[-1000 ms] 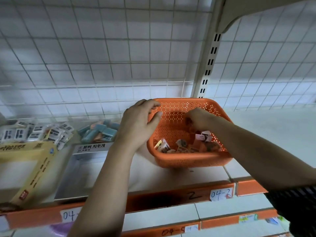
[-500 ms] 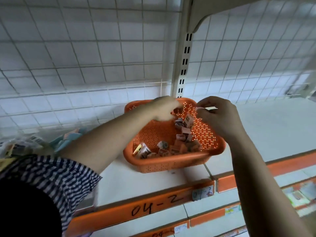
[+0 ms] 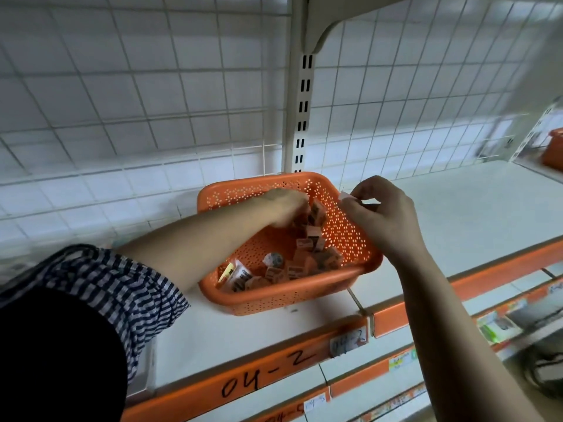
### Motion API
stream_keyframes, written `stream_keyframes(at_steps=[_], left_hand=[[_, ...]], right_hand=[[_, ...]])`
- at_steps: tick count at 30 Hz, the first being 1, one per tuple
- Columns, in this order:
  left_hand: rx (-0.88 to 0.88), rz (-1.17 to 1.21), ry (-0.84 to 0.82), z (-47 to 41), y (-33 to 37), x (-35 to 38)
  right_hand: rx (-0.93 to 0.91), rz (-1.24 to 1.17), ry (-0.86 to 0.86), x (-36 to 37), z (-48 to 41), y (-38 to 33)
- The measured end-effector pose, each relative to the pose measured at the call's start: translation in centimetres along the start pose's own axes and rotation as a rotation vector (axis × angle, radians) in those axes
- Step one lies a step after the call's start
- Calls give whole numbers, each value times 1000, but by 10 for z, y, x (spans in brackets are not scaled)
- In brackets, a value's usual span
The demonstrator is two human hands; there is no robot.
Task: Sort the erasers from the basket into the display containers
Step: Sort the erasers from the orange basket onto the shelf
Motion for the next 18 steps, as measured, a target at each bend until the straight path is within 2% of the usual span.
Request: stream_keyframes(at_steps=[4, 6, 8, 12, 15, 18], left_hand=[[-39, 36, -20, 11, -4, -4], [9, 42, 7, 21, -5, -20], [78, 56, 109, 39, -6, -48], [95, 204, 343, 98, -34, -104], [103, 249, 462, 158, -58, -130], [22, 274, 564, 232, -90, -144]], right_hand=[[-14, 10, -38, 3, 1, -7], [-51, 14, -65, 5, 1, -17], [-81, 34, -81, 9, -1, -29], [-133, -36, -123, 28, -2, -67], [-221, -114, -278, 62, 8, -110], [-349, -119, -400, 100, 24, -158]])
Point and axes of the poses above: each hand's wrist, its own z-axis away from the middle knuckle, its own x-axis out of the palm, y = z × x, the point moved 10 cm from there along -z, towards the middle knuckle, and after that the axes turned 12 degrees about z, right-handed, at the moved point
